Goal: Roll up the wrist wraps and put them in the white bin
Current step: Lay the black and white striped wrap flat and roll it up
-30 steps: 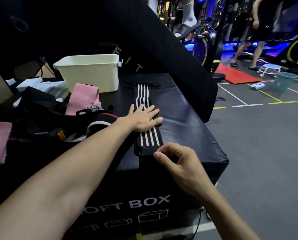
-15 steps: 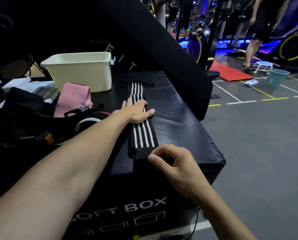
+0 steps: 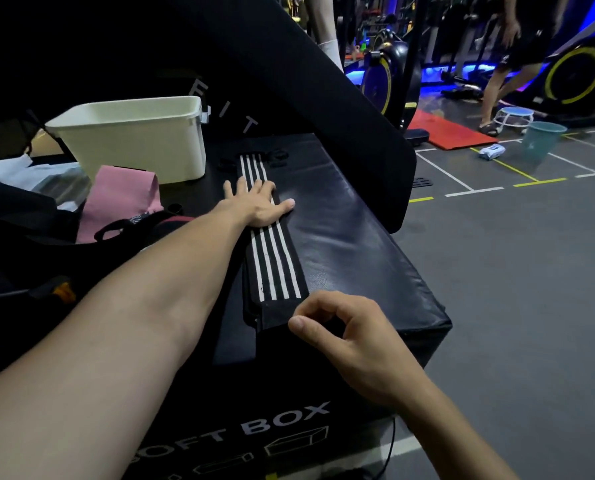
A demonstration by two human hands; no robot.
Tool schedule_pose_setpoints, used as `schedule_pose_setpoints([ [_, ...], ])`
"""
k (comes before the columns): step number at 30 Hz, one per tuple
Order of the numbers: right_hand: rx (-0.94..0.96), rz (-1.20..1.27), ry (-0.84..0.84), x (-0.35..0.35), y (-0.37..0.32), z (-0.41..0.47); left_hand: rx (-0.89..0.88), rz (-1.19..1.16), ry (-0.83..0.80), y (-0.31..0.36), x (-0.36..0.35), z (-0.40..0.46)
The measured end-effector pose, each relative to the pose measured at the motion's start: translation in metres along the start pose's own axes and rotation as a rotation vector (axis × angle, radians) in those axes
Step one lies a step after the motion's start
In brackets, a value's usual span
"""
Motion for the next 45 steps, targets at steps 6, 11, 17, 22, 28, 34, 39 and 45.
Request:
schedule_pose_setpoints([
  [6,0.032,-0.051,0.031,-0.002,-0.001,0.0,-0.066,0.01,0.002,-0.001,0.009,0.0],
  [11,0.058,-0.093,0.066,-0.004,-0.003,-0.002,-0.32,-0.131,0.414,0.028,0.055,-0.073],
  [17,0.072,-0.059,0.138,-0.01,-0.006,-0.01,-0.549,-0.493,0.38,0.031,0.025,-0.235],
  [22,0.078,-0.049,0.215,-0.018,-0.008,-0.022,-0.44,-0.668,0.368,0.013,-0.02,-0.282],
  [28,0.125,-0.113,0.313,-0.026,-0.014,-0.036,-0.409,-0.516,0.467,0.01,-0.044,-0.296],
  [34,0.185,-0.194,0.341,-0.032,-0.01,-0.042,-0.406,-0.445,0.571,0.013,-0.05,-0.307],
  [39,0.203,-0.226,0.345,-0.03,-0.007,-0.042,-0.399,-0.6,0.53,0.013,-0.048,-0.306],
  [45,0.228,-0.223,0.338,-0.032,-0.009,-0.041,-0.09,-0.514,0.575,-0.007,-0.032,-0.267],
])
Point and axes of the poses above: each hand's wrist, its own z-axis towards the middle knuckle, its own x-axis out of the back of the hand, y = z × x, the point moved 4 cm from there along z, towards the middle knuckle, and after that the axes turned 5 degrees about -x, right-handed, at the moved point
